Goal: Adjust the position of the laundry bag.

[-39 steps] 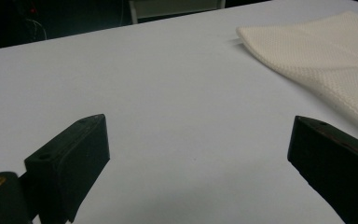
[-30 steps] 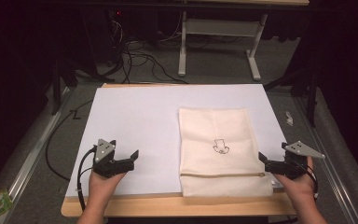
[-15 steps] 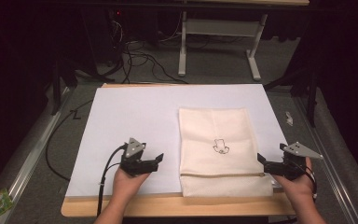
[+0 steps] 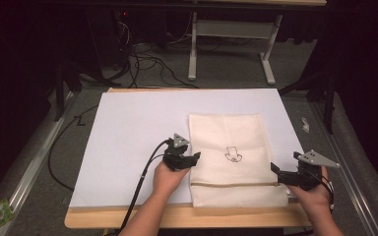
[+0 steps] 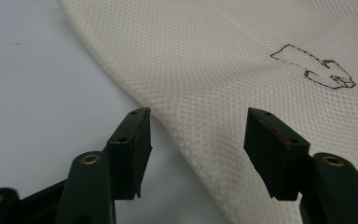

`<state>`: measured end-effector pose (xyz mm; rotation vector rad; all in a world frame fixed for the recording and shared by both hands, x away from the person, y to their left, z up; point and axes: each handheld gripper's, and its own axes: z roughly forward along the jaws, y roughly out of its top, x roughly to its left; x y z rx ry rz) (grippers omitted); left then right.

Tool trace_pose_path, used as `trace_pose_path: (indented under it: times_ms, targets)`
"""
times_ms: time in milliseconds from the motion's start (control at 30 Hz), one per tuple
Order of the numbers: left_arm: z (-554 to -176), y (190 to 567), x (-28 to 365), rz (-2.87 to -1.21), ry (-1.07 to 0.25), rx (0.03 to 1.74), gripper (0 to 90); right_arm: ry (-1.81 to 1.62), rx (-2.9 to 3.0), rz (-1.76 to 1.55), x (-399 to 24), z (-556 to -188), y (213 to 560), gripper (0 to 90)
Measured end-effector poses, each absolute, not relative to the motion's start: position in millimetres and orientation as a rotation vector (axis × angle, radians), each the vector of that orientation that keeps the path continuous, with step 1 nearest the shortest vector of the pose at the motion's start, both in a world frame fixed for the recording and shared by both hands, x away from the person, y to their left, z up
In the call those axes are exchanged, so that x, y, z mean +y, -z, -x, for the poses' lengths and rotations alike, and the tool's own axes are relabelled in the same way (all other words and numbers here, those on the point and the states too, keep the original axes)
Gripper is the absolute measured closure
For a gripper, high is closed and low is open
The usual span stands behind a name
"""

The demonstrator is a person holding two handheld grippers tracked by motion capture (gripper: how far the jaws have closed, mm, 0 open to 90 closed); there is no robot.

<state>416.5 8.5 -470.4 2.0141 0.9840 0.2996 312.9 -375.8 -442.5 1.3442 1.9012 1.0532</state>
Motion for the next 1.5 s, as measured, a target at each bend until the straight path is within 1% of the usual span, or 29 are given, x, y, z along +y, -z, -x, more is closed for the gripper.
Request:
trace_pose_path:
  times_ms: [100, 200, 233, 267, 300, 367, 400, 500, 700, 733, 767, 867, 933, 1067, 1133, 1167, 1200, 1233, 1267, 1300, 1333, 1367, 1400, 1433, 1467, 1500]
  targets:
    - [-419.9, 475.9, -5.2, -2.049, -0.287, 0.986, 49.1, -1.061, 1.897, -1.346, -377.6, -312.8, 442.2, 3.3]
    - [-419.7, 480.4, -9.7, -2.076, -0.341, 0.981, 70.2, -1.068, 1.899, -1.347, -377.6, -312.4, 441.8, 3.9]
    - [-419.7, 480.4, -9.7, -2.076, -0.341, 0.981, 76.1, -1.069, 1.901, -1.345, -377.4, -312.5, 441.8, 4.1]
    - [-420.4, 479.6, -6.4, -2.076, -0.333, 0.968, 84.4, -1.067, 1.903, -1.342, -377.1, -312.6, 441.9, 4.3]
    - [-420.4, 479.6, -6.4, -2.076, -0.333, 0.968, 86.8, -1.067, 1.903, -1.342, -377.1, -312.6, 441.9, 4.3]
    - [-421.5, 478.7, -3.3, -2.078, -0.338, 0.975, 88.0, -1.068, 1.910, -1.338, -375.4, -312.5, 442.0, 4.7]
    - [-422.3, 477.9, 0.7, -2.076, -0.370, 0.988, 88.3, -1.065, 1.914, -1.338, -374.9, -312.3, 441.9, 4.8]
    - [-425.0, 478.6, 7.7, -2.062, -0.357, 1.013, 88.4, -1.062, 1.918, -1.329, -374.7, -312.6, 442.1, 5.0]
    - [-430.9, 477.8, 33.1, -2.049, -0.422, 1.076, 88.5, -1.057, 1.930, -1.337, -373.5, -312.6, 444.2, 5.7]
    - [-432.9, 477.4, 43.3, -2.041, -0.441, 1.102, 88.5, -1.056, 1.935, -1.337, -372.7, -313.1, 445.1, 5.9]
    - [-432.9, 477.4, 43.3, -2.041, -0.441, 1.102, 88.5, -1.056, 1.935, -1.337, -372.7, -313.1, 445.1, 5.9]
    - [-435.9, 477.5, 61.7, -2.031, -0.458, 1.135, 88.5, -1.050, 1.945, -1.334, -371.3, -313.5, 445.9, 6.1]
    - [-436.2, 477.5, 65.5, -2.027, -0.465, 1.142, 88.5, -1.048, 1.947, -1.335, -371.1, -313.6, 446.0, 6.1]
    - [-436.4, 478.6, 86.3, -2.021, -0.494, 1.161, 88.1, -1.052, 1.951, -1.325, -370.4, -313.2, 446.4, 6.8]
    - [-436.4, 478.8, 88.7, -2.020, -0.500, 1.158, 87.9, -1.054, 1.953, -1.326, -370.0, -313.2, 446.7, 7.0]
    - [-436.5, 478.8, 90.6, -2.020, -0.508, 1.157, 87.2, -1.063, 1.957, -1.325, -369.9, -313.7, 447.2, 8.7]
    - [-436.5, 478.8, 90.6, -2.020, -0.508, 1.157, 86.0, -1.070, 1.959, -1.330, -369.4, -313.6, 447.3, 9.3]
    - [-435.8, 478.2, 90.4, -2.016, -0.525, 1.157, 82.9, -1.076, 1.959, -1.332, -369.1, -313.6, 447.1, 10.1]
    - [-435.8, 478.2, 90.4, -2.016, -0.525, 1.157, 77.2, -1.083, 1.960, -1.336, -368.6, -313.0, 446.8, 11.2]
    - [-434.6, 477.1, 90.8, -2.016, -0.531, 1.157, 69.2, -1.096, 1.959, -1.333, -368.3, -312.8, 446.5, 13.0]
    - [-433.0, 475.4, 91.3, -2.016, -0.538, 1.155, 69.2, -1.096, 1.959, -1.333, -368.3, -312.8, 446.5, 13.0]
    - [-430.1, 472.6, 92.4, -2.015, -0.552, 1.151, 61.7, -1.113, 1.962, -1.335, -367.8, -312.0, 446.0, 15.0]
    - [-424.0, 468.3, 95.1, -1.999, -0.576, 1.136, 56.4, -1.128, 1.966, -1.331, -367.1, -311.5, 445.8, 16.5]
    - [-419.2, 465.4, 97.6, -1.984, -0.589, 1.126, 52.6, -1.143, 1.987, -1.337, -365.8, -310.9, 445.5, 21.1]
    - [-410.4, 461.1, 102.8, -1.958, -0.592, 1.113, 50.5, -1.152, 2.009, -1.328, -365.1, -310.9, 445.6, 24.9]
    - [-403.2, 458.6, 107.4, -1.942, -0.575, 1.105, 48.1, -1.160, 2.033, -1.324, -362.5, -310.4, 446.4, 27.4]
